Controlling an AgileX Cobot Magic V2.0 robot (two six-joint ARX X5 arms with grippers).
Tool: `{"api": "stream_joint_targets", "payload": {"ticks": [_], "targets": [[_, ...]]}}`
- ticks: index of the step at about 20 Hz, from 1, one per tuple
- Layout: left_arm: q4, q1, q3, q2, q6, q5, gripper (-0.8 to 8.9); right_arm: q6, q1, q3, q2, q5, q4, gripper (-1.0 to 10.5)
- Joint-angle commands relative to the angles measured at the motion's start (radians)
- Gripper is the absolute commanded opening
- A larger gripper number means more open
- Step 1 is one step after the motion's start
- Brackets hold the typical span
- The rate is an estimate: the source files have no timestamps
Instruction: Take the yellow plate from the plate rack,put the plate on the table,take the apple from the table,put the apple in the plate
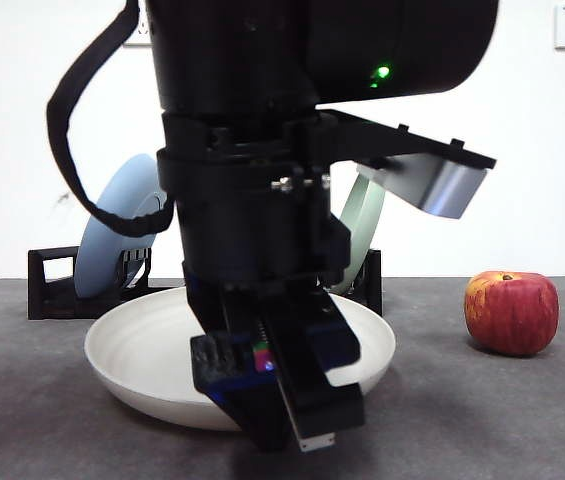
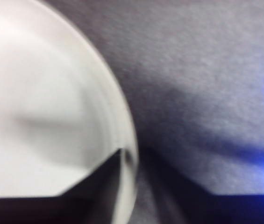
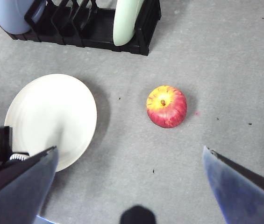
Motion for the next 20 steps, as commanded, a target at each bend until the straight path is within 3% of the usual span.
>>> {"api": "stream_joint_targets", "payload": {"ticks": [1, 9, 15, 20], "targets": [[-0.018, -0.002, -0.01, 0.013, -0.028, 0.033, 2.52, 0.005, 0.001, 0.004, -0.002, -0.003, 0.006, 6.3], [-0.081, -0.002, 0.077, -0.153, -0.077, 0.043, 2.52, 0.005, 0.001, 0.004, -0.001, -0.003, 0.001, 6.3], [-0.099, 0.008, 0.148, -0.484, -0.236, 0.039, 2.52, 0.005, 0.001, 0.004, 0.068, -0.003, 0.049, 6.3], [-0.097, 0.011, 0.156, -0.788, -0.355, 0.036, 2.52, 0.007, 0.002, 0.004, 0.243, -0.002, 0.159, 6.3]]}}
